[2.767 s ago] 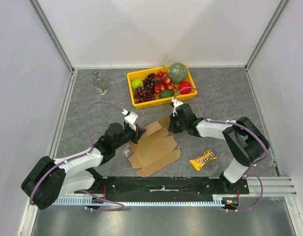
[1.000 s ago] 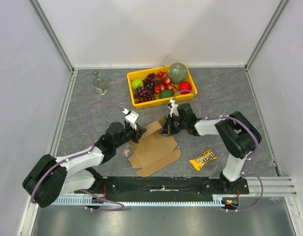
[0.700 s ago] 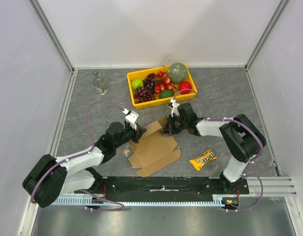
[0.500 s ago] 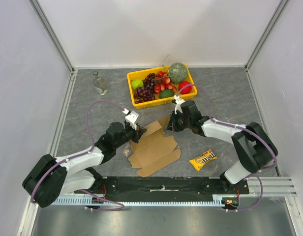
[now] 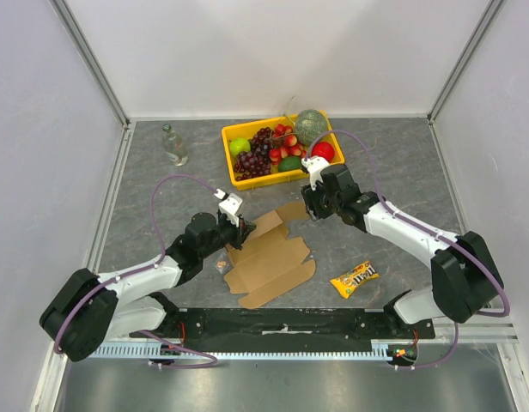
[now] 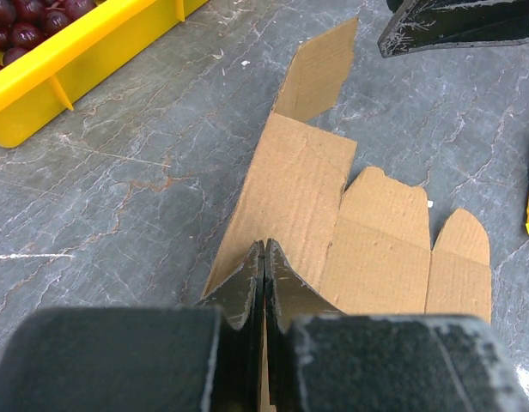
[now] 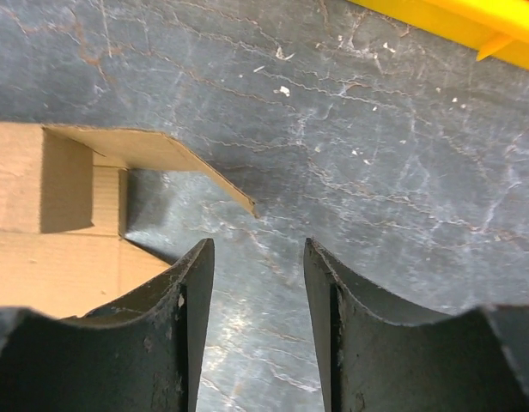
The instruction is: Fold the paper box
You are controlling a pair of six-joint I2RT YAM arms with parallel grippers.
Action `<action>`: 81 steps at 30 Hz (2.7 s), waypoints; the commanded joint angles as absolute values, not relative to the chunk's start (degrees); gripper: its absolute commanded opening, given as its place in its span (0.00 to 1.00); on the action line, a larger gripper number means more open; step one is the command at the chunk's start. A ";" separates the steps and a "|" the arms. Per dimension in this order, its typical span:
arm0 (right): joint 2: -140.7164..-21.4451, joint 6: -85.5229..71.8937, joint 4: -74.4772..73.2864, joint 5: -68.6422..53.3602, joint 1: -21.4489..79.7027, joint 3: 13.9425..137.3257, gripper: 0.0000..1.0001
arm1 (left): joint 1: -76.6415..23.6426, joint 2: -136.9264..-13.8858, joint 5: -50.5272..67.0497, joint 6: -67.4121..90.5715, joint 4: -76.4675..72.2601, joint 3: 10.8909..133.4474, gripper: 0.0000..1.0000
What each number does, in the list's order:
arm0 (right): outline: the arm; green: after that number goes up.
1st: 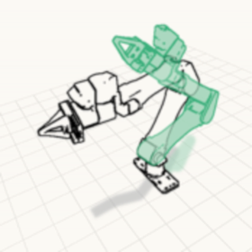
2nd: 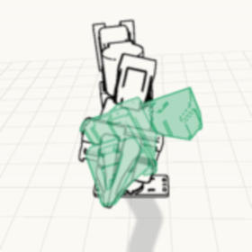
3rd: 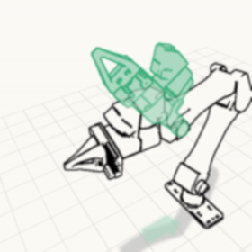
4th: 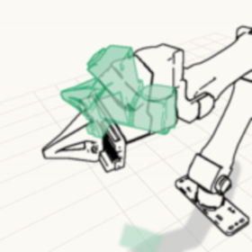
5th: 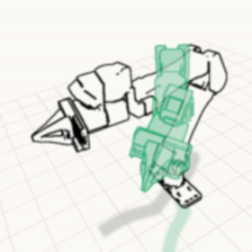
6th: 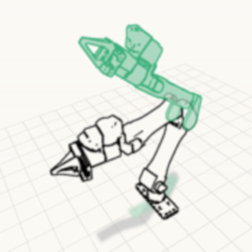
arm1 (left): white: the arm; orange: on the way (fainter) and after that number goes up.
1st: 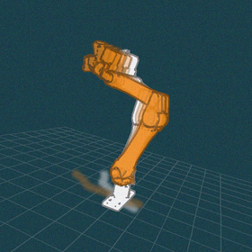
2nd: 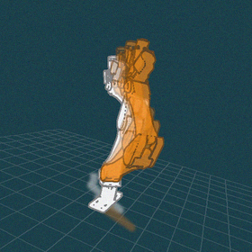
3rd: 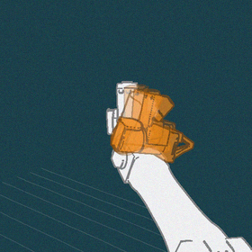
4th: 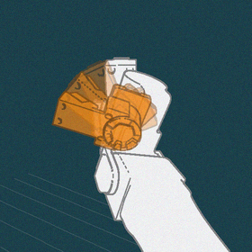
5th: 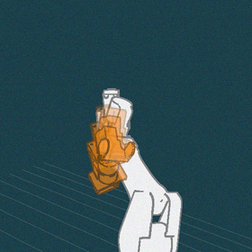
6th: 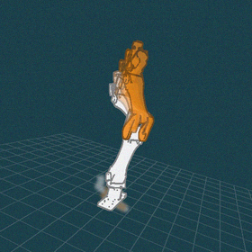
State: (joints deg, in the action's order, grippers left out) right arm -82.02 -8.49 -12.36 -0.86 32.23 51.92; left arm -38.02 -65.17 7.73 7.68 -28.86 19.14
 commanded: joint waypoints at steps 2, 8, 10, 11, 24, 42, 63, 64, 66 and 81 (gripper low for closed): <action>-82.88 3.59 -15.12 1.06 31.91 55.46 0.54 | -38.41 -66.71 8.44 8.44 -27.25 20.21 0.02; -84.11 11.77 -14.77 -7.81 31.90 56.77 0.55 | -38.50 -66.89 8.61 8.44 -27.25 20.39 0.02; -84.81 13.00 -14.50 -9.57 31.90 57.21 0.55 | -38.41 -66.89 8.53 8.35 -27.25 20.39 0.02; -85.16 13.44 -14.68 -10.02 31.90 57.65 0.55 | -38.41 -66.88 8.53 8.35 -27.25 20.39 0.02; -91.93 15.64 -15.12 -12.48 31.90 62.66 0.53 | -38.41 -66.88 8.53 8.26 -27.25 20.30 0.02; -91.06 9.85 -18.46 -16.87 31.82 62.05 0.24 | -38.41 -66.88 8.44 8.09 -27.07 20.48 0.02; -88.33 1.85 -21.27 -16.35 36.03 61.70 0.07 | -38.85 -67.23 8.53 8.09 -27.07 20.65 0.02; -88.16 1.85 -21.44 -16.00 36.21 61.61 0.07 | -38.76 -67.24 8.61 8.09 -27.07 20.65 0.02; -88.33 1.85 -21.62 -15.38 36.39 61.35 0.08 | -38.67 -67.24 8.53 8.09 -26.98 20.65 0.02; -88.07 1.23 -22.68 -12.74 37.00 60.21 0.24 | -38.76 -67.85 8.53 8.00 -27.07 20.92 0.02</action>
State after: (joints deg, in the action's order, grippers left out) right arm -88.99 2.17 -21.32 -13.04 36.60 61.36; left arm -38.50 -66.76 8.14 7.66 -28.97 20.01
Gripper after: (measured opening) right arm 0.237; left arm 0.025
